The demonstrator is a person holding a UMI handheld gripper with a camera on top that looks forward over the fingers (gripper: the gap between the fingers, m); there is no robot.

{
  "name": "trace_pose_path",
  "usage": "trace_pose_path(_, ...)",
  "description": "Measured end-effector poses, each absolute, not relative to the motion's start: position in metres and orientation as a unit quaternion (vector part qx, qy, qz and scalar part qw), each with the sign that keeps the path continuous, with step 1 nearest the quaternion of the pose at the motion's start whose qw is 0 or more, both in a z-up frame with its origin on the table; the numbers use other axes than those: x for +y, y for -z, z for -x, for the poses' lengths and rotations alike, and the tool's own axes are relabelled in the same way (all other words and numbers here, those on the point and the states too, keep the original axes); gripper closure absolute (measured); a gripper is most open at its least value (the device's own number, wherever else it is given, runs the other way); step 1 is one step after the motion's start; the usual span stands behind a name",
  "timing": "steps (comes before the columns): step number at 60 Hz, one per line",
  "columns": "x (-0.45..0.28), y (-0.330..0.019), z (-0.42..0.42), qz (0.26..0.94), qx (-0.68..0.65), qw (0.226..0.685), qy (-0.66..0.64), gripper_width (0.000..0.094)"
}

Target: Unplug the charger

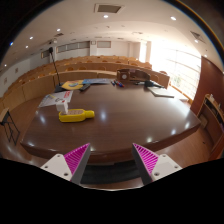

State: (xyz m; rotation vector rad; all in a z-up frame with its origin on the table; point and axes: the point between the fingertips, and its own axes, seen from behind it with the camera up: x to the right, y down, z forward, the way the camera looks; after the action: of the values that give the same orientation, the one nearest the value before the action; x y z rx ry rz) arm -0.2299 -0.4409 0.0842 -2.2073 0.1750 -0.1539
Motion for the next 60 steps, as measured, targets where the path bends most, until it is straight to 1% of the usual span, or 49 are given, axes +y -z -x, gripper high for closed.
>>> trace_pose_path(8, -0.382, -0.066, 0.305, 0.889, 0.048, 0.454, 0.023, 0.0083)
trace_pose_path(19, -0.290, -0.072, 0.390, 0.869, 0.024, 0.494, -0.004, 0.0080)
trace_pose_path(26, -0.240, -0.071, 0.417, 0.863, 0.023, 0.504, -0.009, 0.0082)
trace_pose_path(34, -0.193, -0.057, 0.421, 0.861, 0.029, 0.508, 0.008, 0.0100)
trace_pose_path(37, -0.180, -0.053, 0.421, 0.860, 0.033, 0.510, 0.010, 0.0137)
trace_pose_path(40, -0.169, -0.051, 0.421, 0.857, 0.038, 0.514, 0.007, 0.0214)
trace_pose_path(42, -0.166, -0.051, 0.421, 0.856, 0.040, 0.515, 0.004, 0.0300)
trace_pose_path(46, -0.156, -0.049, 0.421, 0.851, 0.050, 0.523, 0.003, 0.0522)
trace_pose_path(47, -0.155, -0.049, 0.425, 0.850, 0.048, 0.524, -0.005, 0.0545)
trace_pose_path(51, -0.155, -0.050, 0.422, 0.849, 0.050, 0.525, 0.006, 0.0559)
trace_pose_path(60, -0.156, -0.052, 0.423, 0.849, 0.039, 0.527, 0.015, 0.0676)
